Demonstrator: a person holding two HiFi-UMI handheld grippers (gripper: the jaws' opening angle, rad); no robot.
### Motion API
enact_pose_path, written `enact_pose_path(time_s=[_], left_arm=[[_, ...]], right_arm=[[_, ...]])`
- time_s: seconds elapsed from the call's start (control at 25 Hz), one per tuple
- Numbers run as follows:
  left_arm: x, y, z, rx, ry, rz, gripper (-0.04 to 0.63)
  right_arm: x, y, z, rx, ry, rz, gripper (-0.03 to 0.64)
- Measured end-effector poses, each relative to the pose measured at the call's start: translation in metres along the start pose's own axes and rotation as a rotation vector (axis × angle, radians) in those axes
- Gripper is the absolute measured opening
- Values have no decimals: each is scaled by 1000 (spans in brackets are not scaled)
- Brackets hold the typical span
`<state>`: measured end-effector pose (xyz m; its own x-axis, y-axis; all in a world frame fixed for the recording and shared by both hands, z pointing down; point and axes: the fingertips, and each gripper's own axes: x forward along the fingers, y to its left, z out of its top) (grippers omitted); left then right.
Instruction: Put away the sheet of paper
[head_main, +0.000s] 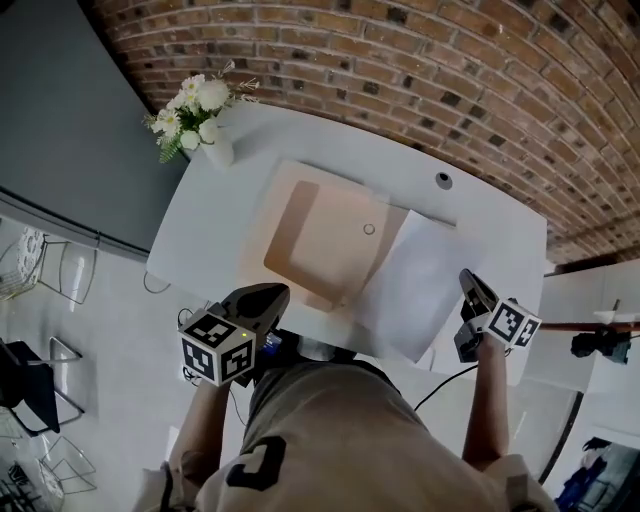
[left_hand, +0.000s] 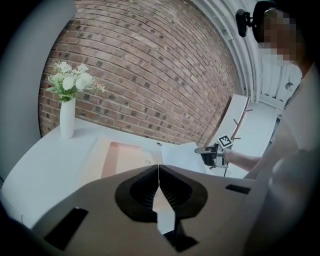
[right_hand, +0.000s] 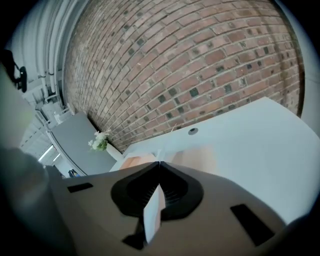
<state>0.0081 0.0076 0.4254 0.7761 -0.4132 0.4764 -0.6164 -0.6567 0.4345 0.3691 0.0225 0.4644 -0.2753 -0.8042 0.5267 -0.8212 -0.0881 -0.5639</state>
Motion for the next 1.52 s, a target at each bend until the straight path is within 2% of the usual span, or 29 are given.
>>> enact_pose_path(time_s=[0.16,0.52,0.72,0.92,1.52], left_arm=[[4,-6,-4,9,19,35,18],[4,-14,-2,57,20,43,17],[-9,-4,-4,46,18,55,17],[-16,2,-9,20,11,40,17],[-21,11,-15,18,31,26,17]], right_arm=[[9,-24,-5,42,15,-19,23],[30,-24,-8,51,32,5,24],[40,-29,-10,20,51,-37,23],[48,-37,-12,41,60,-70,23],[59,-26,-2,22,51,-65,23]])
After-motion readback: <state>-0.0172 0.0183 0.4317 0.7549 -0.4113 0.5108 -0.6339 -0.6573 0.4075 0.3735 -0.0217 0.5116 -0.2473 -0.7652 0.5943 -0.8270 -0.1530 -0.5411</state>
